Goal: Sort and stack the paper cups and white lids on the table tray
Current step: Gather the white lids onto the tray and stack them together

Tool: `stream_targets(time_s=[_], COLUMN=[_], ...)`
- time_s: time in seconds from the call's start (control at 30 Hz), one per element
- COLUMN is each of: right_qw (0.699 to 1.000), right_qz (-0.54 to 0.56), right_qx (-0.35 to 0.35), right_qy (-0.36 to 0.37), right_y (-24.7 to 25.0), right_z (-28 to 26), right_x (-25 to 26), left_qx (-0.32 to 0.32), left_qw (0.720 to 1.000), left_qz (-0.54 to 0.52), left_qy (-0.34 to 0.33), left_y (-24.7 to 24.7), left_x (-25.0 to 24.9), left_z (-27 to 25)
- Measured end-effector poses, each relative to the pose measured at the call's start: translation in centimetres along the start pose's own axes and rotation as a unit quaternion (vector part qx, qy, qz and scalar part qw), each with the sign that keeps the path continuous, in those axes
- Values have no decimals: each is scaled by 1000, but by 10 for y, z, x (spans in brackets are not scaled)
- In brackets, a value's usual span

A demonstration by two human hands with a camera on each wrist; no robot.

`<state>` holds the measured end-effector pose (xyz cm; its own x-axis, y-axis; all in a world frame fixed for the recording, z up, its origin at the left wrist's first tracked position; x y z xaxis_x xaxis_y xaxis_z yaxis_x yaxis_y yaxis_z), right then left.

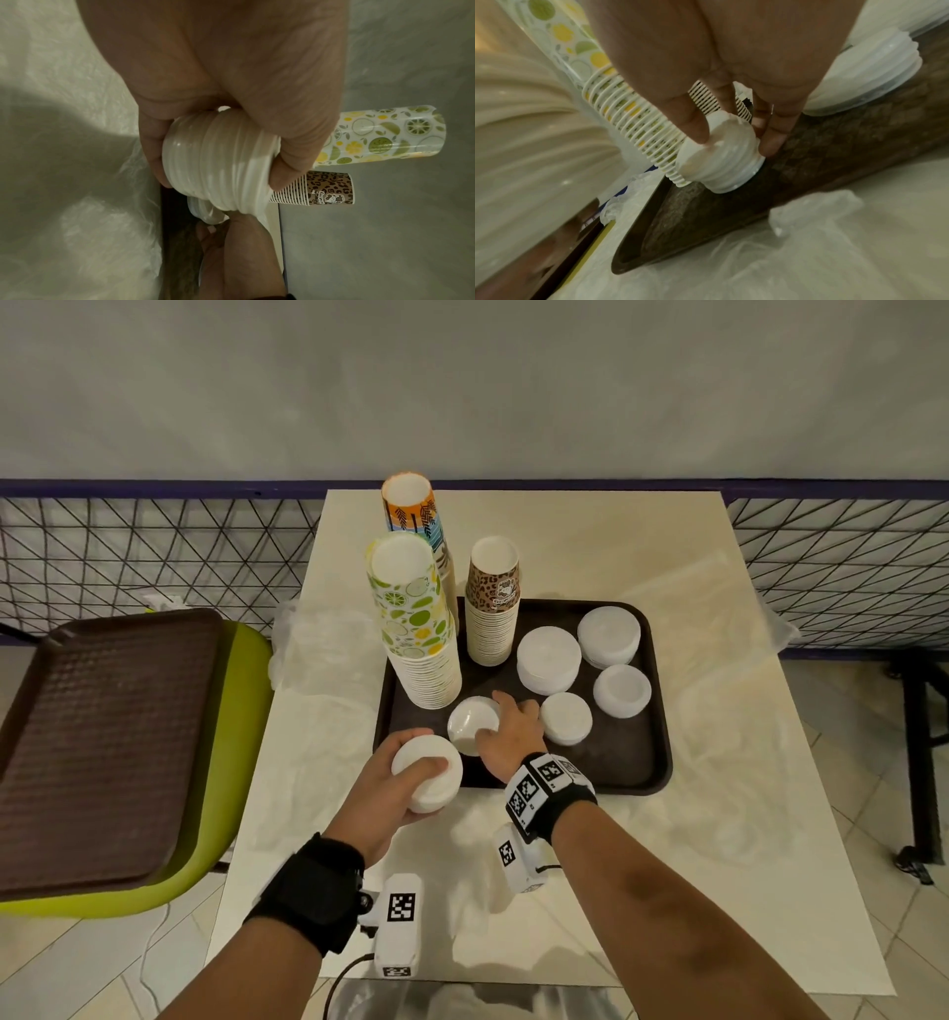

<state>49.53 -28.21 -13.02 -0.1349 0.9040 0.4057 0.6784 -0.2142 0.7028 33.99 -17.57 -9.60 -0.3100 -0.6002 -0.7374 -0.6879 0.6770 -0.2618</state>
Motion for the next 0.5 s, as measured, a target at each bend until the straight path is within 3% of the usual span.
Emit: stream_targets(time_s=[0.5], right_qw=[987], right_qz=[-159], right_qx=[-30], right_qy=[22], right_y=[10], right_z=[6], right_x=[17], left_qx=[-14], left_qw=[1000], left_qz=[-10], left_qy=[13], left_y=[2], left_x=[3], left_z=[1])
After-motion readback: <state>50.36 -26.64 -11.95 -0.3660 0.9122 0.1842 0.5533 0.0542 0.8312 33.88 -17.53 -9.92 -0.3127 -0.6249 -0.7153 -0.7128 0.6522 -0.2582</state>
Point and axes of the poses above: each hand's wrist, its own z-axis towards the middle knuckle, its own y-axis out of the back of the hand, x = y × z, the point moved 6 cm from there along z, towards the middle knuckle, and after that the axes turned 13 degrees about -z, right-handed, at the moved point
